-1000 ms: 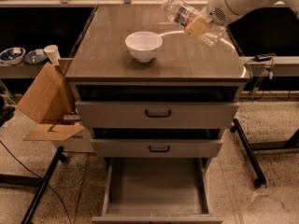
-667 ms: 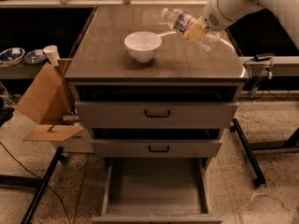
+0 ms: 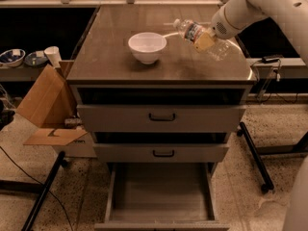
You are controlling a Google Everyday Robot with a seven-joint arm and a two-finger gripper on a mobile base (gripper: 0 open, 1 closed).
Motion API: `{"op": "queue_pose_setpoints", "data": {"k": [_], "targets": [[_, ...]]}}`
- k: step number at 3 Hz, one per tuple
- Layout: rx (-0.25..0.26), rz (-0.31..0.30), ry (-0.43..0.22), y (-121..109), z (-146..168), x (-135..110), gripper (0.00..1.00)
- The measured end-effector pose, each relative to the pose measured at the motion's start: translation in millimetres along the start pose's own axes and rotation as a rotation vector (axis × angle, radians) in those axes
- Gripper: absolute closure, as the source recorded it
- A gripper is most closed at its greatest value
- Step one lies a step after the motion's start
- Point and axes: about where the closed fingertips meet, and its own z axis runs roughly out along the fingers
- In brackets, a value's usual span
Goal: Pick water bottle from bottom drawer and place on counter
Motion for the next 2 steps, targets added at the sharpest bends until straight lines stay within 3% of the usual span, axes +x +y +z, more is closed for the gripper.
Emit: {"op": "queue_pose_setpoints", "data": {"k": [1, 2], "targets": [[-0.012, 0.03, 0.053, -1.8, 14.2, 15.0, 0.97], [-0.021, 0.042, 0.08, -1.9, 20.5, 21.1, 0.75]]}}
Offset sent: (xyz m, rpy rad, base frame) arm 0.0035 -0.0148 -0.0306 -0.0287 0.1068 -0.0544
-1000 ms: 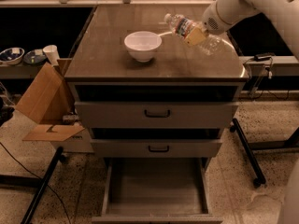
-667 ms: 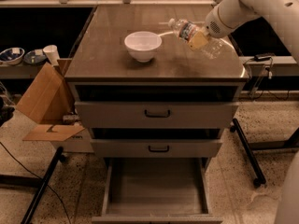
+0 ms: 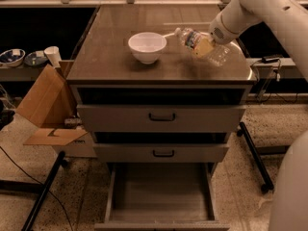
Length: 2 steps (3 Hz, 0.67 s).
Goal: Pick water bottle from bottom drawer and place on counter
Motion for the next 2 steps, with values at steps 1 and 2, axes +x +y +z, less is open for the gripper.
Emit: {"op": "queue_pose_setpoints", "data": {"k": [1, 2], "targets": [[-0.002, 0.007, 0.016, -0.6, 3.2, 2.9, 0.51], [-0.002, 0.007, 0.017, -0.7, 3.3, 3.1, 0.28]]}}
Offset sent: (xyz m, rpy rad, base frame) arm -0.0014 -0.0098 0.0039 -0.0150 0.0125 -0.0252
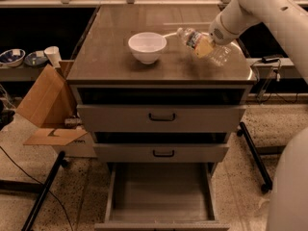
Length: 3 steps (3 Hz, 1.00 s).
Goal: Pick water bottle from bottom drawer and place on counter
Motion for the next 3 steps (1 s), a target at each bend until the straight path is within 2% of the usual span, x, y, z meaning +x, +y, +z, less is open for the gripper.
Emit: {"op": "queue_pose_setpoints", "data": {"k": [1, 2, 3], "targets": [[0.003, 0.0, 0.0, -1, -2, 0, 0.05], [0.005, 0.001, -0.002, -1, -5, 1, 0.0], [0.013, 0.002, -0.019, -2, -14, 1, 0.0]]}}
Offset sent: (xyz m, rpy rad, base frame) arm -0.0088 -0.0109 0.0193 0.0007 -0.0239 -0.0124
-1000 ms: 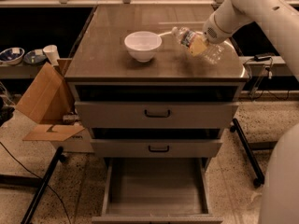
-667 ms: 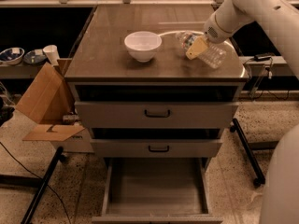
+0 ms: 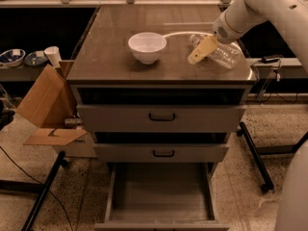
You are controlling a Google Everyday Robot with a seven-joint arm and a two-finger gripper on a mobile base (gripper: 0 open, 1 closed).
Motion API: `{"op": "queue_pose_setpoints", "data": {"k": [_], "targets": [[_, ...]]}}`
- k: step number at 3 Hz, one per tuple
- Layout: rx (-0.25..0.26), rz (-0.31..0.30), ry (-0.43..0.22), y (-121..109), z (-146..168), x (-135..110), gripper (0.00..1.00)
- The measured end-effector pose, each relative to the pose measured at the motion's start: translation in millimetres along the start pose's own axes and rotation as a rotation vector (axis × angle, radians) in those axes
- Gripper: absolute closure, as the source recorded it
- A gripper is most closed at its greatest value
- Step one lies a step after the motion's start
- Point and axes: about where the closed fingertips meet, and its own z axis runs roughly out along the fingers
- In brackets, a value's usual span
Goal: Pick water bottle from bottom drawer and place on counter
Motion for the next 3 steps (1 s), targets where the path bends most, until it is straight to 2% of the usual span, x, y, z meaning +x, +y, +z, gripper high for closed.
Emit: {"op": "queue_pose_setpoints", "data": {"k": [1, 2, 3], "targets": [[0.011, -0.001, -0.023, -1, -10, -2, 0.0], [0.025, -0.028, -0.077, 0, -46, 1, 0.0], [0.025, -0.028, -0.077, 0, -46, 1, 0.0]]}}
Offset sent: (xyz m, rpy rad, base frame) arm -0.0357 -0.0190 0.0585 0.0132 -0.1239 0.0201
